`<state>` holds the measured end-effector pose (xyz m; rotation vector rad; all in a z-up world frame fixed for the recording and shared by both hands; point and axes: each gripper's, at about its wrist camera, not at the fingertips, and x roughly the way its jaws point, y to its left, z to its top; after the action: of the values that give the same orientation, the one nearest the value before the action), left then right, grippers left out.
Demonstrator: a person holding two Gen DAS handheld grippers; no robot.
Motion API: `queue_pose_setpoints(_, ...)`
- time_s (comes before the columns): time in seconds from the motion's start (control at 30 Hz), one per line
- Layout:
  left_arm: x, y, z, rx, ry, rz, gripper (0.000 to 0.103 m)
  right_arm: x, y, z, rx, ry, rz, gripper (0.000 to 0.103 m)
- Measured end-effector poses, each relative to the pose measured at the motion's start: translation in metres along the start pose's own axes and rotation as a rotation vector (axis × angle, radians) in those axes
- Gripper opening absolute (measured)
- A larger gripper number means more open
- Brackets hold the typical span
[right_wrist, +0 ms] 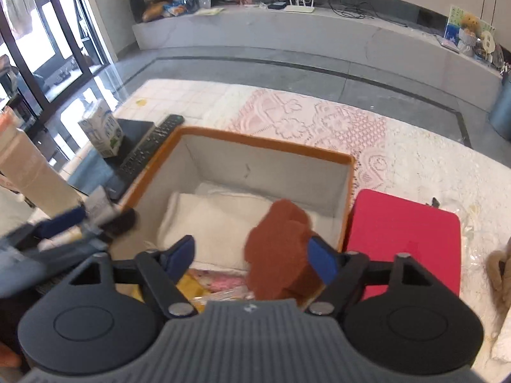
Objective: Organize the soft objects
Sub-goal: 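Lower the white mitt into the box and open the left tool while the right tool releases the sponge inside, then move both tools back toward the brown teddy bear and white cloth on the table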
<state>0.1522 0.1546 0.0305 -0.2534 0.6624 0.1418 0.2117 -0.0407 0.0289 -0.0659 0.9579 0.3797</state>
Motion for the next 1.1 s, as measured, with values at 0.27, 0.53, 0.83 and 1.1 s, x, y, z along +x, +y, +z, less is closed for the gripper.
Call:
queue_pose_setpoints(0.27, 0.002, -0.002, -0.002, 0.002, 0.021, -0.045, 0.095, 0.020, 0.004, -0.018, -0.025, 0.140, 0.038, 0.056)
queue_pose_setpoints(0.53, 0.000, 0.012, -0.001, -0.112, 0.048, -0.081, 0.096, 0.009, 0.002, -0.036, -0.057, 0.152, 0.011, 0.057)
queue_pose_setpoints(0.83, -0.036, -0.032, -0.003, 0.060, -0.051, -0.112, 0.096, -0.073, -0.011, -0.050, -0.126, -0.080, -0.023, 0.077)
queue_pose_setpoints(1.1, -0.087, -0.082, -0.008, 0.180, -0.166, -0.173, 0.096, -0.121, -0.079, -0.067, 0.015, -0.170, -0.137, 0.078)
